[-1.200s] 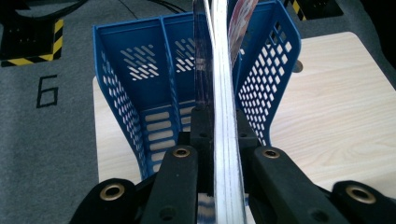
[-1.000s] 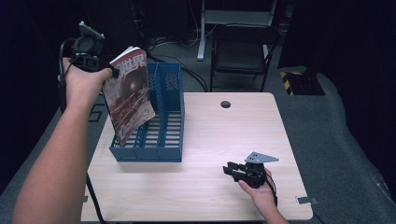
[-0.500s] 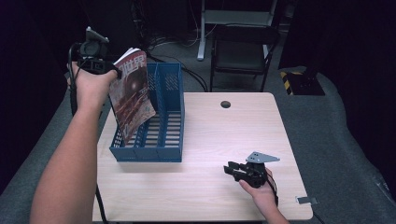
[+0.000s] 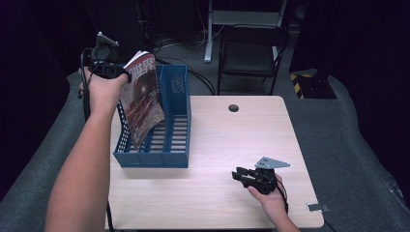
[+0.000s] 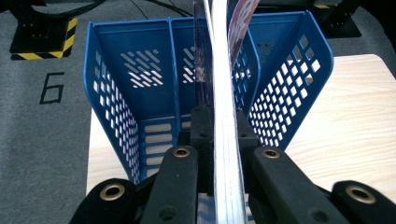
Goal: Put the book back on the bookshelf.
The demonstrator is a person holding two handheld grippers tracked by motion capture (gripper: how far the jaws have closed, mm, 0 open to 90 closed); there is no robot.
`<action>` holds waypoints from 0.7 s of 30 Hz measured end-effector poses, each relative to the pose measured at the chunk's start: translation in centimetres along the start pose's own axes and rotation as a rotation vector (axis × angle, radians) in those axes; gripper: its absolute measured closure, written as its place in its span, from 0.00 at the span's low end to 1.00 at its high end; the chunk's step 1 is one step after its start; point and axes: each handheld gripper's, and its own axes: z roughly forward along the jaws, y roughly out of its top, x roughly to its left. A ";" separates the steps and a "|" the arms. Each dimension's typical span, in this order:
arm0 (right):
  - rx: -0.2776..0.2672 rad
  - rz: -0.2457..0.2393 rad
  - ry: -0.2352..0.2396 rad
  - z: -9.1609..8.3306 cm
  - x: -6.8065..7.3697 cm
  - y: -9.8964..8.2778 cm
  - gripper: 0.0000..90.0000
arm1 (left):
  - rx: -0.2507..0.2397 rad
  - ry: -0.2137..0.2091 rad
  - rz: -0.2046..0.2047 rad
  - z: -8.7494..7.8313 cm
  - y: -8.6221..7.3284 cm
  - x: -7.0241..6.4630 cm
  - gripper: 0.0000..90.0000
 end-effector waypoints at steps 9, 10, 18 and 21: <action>-0.001 -0.006 0.003 -0.1 -0.1 0.0 0.74 | -0.022 0.016 -0.015 0.6 -0.3 0.1 0.93; -0.001 -0.005 0.004 -0.1 -0.2 0.0 0.74 | -0.024 0.015 -0.023 0.7 -0.3 0.1 0.93; -0.005 -0.001 0.002 -0.1 -0.2 0.0 0.74 | -0.044 0.023 -0.025 1.4 -0.6 0.0 0.93; -0.005 -0.003 0.002 -0.1 -0.2 0.0 0.74 | -0.047 0.023 -0.026 1.9 -0.8 -0.1 0.93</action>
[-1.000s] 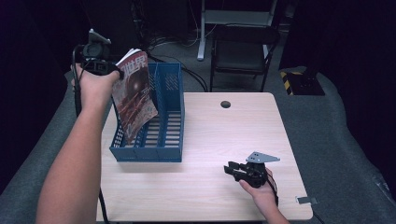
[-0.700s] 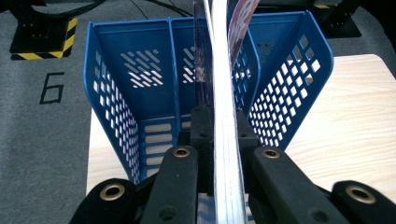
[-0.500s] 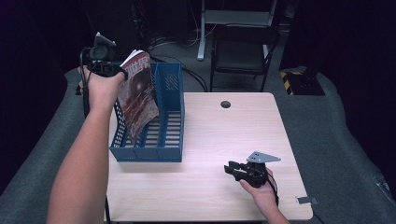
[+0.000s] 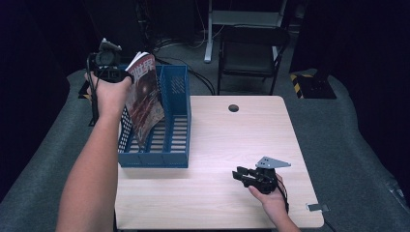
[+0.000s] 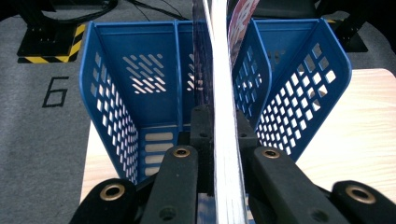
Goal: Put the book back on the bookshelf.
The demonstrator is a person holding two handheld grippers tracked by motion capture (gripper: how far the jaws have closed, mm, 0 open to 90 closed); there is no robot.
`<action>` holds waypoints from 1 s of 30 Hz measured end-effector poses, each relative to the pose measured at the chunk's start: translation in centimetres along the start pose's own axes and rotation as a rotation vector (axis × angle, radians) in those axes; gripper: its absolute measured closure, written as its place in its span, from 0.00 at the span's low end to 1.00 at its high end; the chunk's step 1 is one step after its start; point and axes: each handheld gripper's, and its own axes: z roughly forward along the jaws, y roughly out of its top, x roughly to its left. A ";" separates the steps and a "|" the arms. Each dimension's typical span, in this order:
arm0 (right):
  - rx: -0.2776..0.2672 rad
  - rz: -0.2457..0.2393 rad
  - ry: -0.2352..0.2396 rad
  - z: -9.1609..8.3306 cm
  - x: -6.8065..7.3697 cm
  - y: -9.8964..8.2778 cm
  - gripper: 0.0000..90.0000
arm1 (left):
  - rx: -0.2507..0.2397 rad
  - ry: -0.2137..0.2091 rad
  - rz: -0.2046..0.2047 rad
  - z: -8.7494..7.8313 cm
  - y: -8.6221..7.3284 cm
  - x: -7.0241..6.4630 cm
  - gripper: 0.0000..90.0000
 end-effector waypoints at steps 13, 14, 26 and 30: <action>-0.003 -0.006 0.002 -0.2 -0.1 0.0 0.74 | 0.029 0.004 0.008 2.5 -1.2 -0.5 0.93; -0.004 -0.006 0.001 -0.2 -0.1 0.0 0.74 | 0.027 0.006 0.007 2.6 -1.2 -0.6 0.93; -0.003 -0.004 -0.003 -0.2 -0.3 0.0 0.74 | 0.044 -0.002 0.008 4.2 -2.0 -0.6 0.93; -0.007 -0.001 -0.005 -0.3 -0.3 0.0 0.74 | 0.029 -0.002 0.009 4.4 -2.1 -0.5 0.93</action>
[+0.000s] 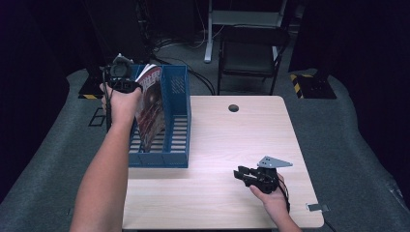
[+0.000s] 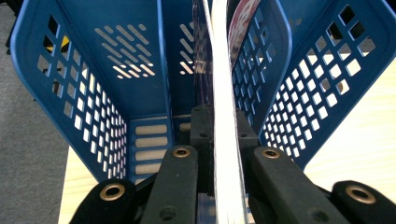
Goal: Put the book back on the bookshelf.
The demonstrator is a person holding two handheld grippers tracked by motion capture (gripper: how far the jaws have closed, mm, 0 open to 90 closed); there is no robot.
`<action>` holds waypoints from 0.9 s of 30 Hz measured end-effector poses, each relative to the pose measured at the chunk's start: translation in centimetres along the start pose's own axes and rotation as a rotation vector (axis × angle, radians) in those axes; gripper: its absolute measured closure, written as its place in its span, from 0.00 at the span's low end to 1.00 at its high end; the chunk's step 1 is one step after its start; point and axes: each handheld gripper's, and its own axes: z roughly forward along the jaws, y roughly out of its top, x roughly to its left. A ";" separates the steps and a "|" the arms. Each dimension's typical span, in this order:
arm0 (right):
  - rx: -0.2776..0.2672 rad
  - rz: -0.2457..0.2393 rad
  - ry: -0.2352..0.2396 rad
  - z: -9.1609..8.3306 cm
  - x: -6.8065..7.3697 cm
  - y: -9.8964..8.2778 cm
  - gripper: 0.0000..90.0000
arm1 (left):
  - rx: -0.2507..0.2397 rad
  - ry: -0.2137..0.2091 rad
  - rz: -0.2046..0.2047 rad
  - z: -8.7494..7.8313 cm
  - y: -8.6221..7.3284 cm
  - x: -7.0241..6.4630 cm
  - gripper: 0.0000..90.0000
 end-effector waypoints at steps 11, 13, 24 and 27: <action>0.004 0.008 -0.001 0.0 0.0 0.0 0.74 | 0.004 -0.005 -0.005 1.0 -0.5 -0.1 0.93; 0.002 0.004 0.001 0.0 -0.1 0.0 0.74 | 0.004 -0.005 -0.006 1.2 -0.6 -0.1 0.93; 0.002 -0.001 0.001 -0.1 -0.1 0.0 0.74 | 0.002 -0.002 0.001 1.9 -1.2 -0.1 0.93; 0.003 -0.001 0.001 -0.1 -0.1 0.0 0.74 | -0.008 -0.001 -0.001 2.0 -1.3 -0.1 0.93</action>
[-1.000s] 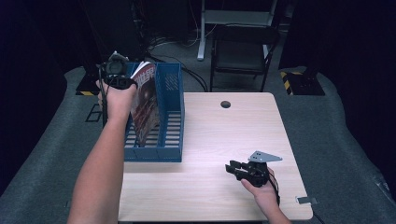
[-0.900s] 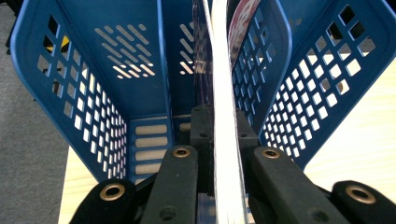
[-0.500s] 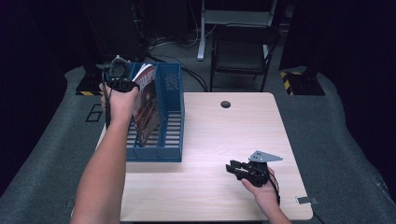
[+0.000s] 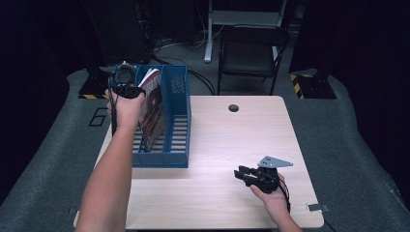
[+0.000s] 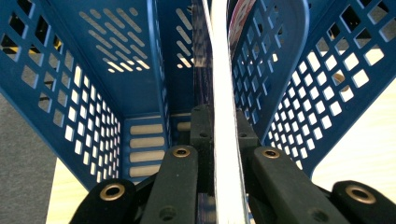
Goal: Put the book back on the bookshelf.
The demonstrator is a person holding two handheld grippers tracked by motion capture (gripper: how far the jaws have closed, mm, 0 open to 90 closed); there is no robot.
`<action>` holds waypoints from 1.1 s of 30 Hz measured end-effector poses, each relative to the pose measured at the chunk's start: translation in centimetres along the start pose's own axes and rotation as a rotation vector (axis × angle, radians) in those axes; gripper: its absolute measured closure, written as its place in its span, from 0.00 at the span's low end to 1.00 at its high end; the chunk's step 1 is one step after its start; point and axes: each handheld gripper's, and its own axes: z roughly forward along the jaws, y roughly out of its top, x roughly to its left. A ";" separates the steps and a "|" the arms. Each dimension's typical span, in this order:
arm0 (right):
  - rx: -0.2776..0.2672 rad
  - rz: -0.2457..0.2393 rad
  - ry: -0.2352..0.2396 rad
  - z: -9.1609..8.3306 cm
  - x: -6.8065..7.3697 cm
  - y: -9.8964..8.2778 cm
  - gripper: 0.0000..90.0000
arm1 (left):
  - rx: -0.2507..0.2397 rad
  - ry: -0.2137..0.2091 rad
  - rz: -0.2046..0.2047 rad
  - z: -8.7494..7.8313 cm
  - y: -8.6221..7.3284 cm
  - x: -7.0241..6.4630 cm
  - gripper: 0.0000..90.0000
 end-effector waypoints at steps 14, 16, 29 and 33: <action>0.003 0.002 -0.004 0.1 0.0 0.0 0.74 | 0.021 -0.002 0.027 -0.2 -0.9 0.3 0.93; 0.003 0.004 -0.005 0.1 0.1 0.0 0.74 | 0.033 -0.002 0.037 -0.4 -1.1 0.3 0.93; 0.004 0.006 -0.002 0.1 0.0 0.0 0.74 | 0.095 -0.016 0.039 -0.8 -1.6 0.9 0.93; 0.003 -0.001 -0.002 0.2 0.0 -0.1 0.74 | 0.136 -0.025 0.043 -0.9 -1.4 1.3 0.93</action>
